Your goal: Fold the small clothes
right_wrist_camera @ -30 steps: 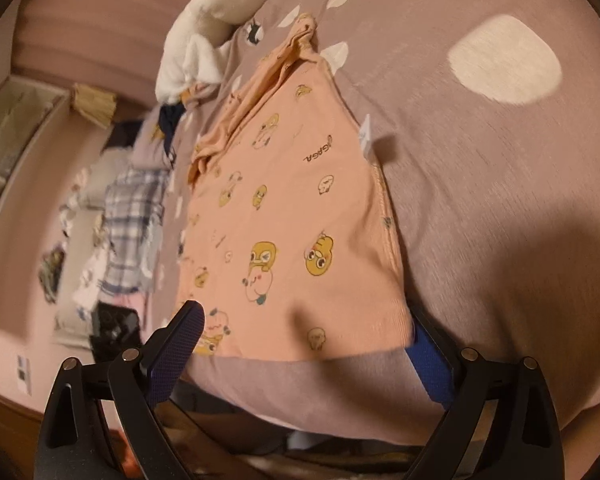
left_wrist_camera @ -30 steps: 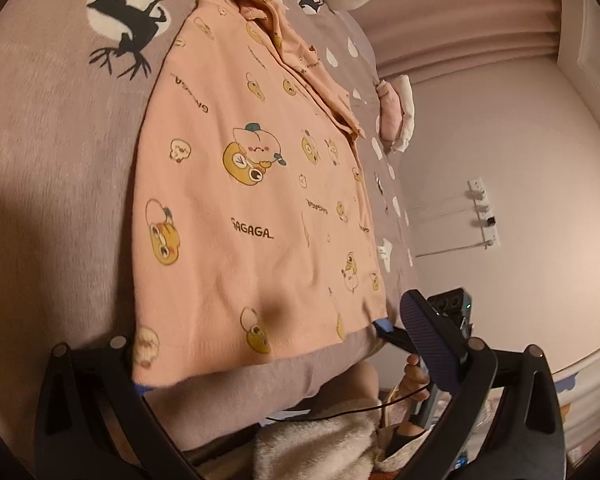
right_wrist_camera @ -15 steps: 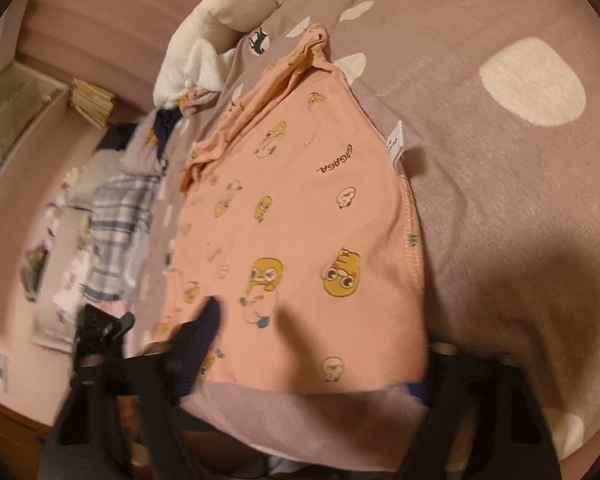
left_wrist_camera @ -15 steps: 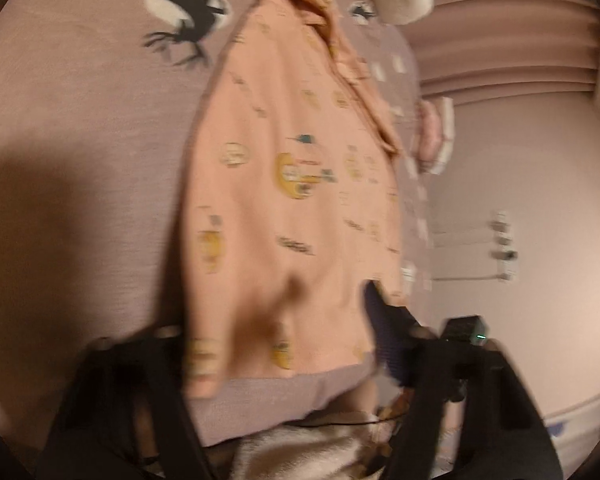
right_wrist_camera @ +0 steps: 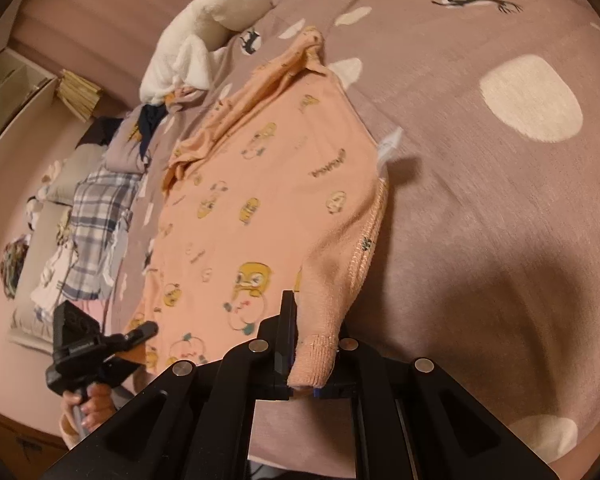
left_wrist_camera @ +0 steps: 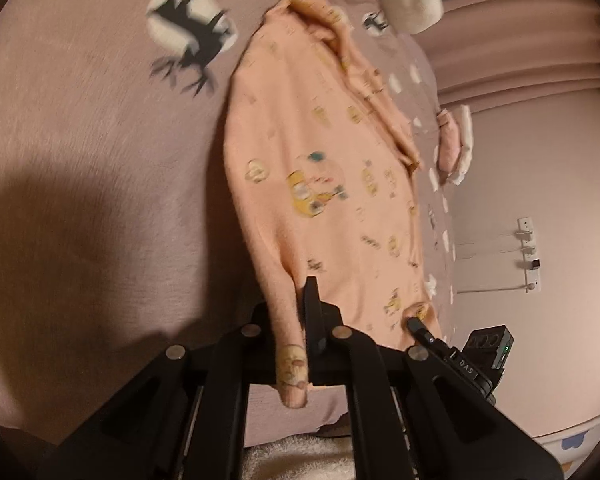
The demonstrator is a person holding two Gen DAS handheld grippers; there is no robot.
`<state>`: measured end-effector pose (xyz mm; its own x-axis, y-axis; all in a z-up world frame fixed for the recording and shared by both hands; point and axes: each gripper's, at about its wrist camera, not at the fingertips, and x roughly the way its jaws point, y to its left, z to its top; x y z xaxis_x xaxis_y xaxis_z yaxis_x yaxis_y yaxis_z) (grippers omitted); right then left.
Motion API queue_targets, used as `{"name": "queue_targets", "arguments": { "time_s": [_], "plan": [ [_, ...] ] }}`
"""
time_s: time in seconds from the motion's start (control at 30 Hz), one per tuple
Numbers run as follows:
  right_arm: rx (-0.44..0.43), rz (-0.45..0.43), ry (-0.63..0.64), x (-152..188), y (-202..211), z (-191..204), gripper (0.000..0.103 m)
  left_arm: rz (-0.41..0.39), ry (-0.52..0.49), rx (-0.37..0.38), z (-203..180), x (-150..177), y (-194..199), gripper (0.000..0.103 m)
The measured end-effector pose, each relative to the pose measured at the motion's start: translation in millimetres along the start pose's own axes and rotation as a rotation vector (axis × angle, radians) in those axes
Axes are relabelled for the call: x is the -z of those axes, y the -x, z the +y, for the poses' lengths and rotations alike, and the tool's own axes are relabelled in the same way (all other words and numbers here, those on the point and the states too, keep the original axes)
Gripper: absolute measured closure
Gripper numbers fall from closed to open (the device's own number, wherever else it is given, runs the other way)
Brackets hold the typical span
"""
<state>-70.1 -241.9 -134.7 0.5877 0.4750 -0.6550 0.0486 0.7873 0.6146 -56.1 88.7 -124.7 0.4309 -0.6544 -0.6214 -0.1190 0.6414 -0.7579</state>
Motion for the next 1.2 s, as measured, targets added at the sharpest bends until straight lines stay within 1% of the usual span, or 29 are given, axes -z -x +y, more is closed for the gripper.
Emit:
{"name": "queue_targets", "arguments": {
  "time_s": [0.07, 0.13, 0.23, 0.3, 0.37, 0.4, 0.53, 0.6, 0.63, 0.67, 0.73, 0.77, 0.87, 0.97, 1.03, 1.07, 1.13, 1.2],
  "plan": [
    [-0.018, -0.010, -0.006, -4, 5, 8, 0.095, -0.037, -0.051, -0.041, -13, -3, 9, 0.098],
    [-0.025, -0.016, -0.002, -6, 7, 12, 0.095, -0.059, -0.093, -0.045, -26, -5, 16, 0.098],
    [-0.036, -0.049, 0.022, -15, 18, 22, 0.095, -0.073, -0.119, -0.058, -40, -9, 22, 0.098],
    [-0.052, -0.066, 0.029, -23, 24, 28, 0.095, -0.064, -0.111, -0.059, -44, -11, 23, 0.098],
    [-0.067, -0.091, 0.028, -31, 33, 32, 0.097, -0.043, -0.105, -0.043, -50, -16, 22, 0.098],
    [-0.083, -0.100, 0.041, -39, 39, 37, 0.097, -0.045, -0.099, -0.042, -53, -19, 23, 0.098],
    [-0.082, -0.115, 0.068, -51, 44, 43, 0.097, -0.059, -0.075, -0.039, -65, -34, 27, 0.098],
    [-0.080, -0.124, 0.077, -59, 44, 45, 0.098, -0.067, -0.082, -0.040, -74, -43, 30, 0.098],
    [-0.089, -0.125, 0.071, -67, 43, 44, 0.098, -0.069, -0.082, -0.038, -77, -45, 31, 0.098],
    [-0.089, -0.125, 0.071, -67, 43, 44, 0.098, -0.072, -0.081, -0.039, -81, -49, 32, 0.098],
    [-0.129, -0.123, 0.058, -83, 41, 44, 0.098, -0.079, -0.081, -0.033, -89, -58, 35, 0.098],
    [-0.129, -0.123, 0.058, -83, 41, 44, 0.098, -0.083, -0.081, -0.028, -93, -63, 36, 0.098],
    [-0.139, -0.126, 0.058, -100, 37, 47, 0.098, -0.095, -0.060, -0.020, -97, -80, 35, 0.098],
    [-0.163, -0.121, 0.048, -117, 31, 48, 0.098, -0.110, -0.014, -0.004, -96, -103, 26, 0.098],
    [-0.171, -0.120, 0.049, -128, 24, 49, 0.098, -0.129, -0.013, -0.006, -97, -113, 22, 0.098],
    [-0.171, -0.116, 0.052, -133, 20, 50, 0.098, -0.151, -0.006, -0.019, -96, -120, 17, 0.098],
    [-0.165, -0.109, 0.048, -145, 12, 50, 0.098, -0.170, 0.009, -0.033, -94, -132, 12, 0.098],
    [-0.155, -0.108, 0.051, -156, 4, 51, 0.098, -0.176, 0.042, -0.015, -87, -145, 3, 0.098]
  ]
}}
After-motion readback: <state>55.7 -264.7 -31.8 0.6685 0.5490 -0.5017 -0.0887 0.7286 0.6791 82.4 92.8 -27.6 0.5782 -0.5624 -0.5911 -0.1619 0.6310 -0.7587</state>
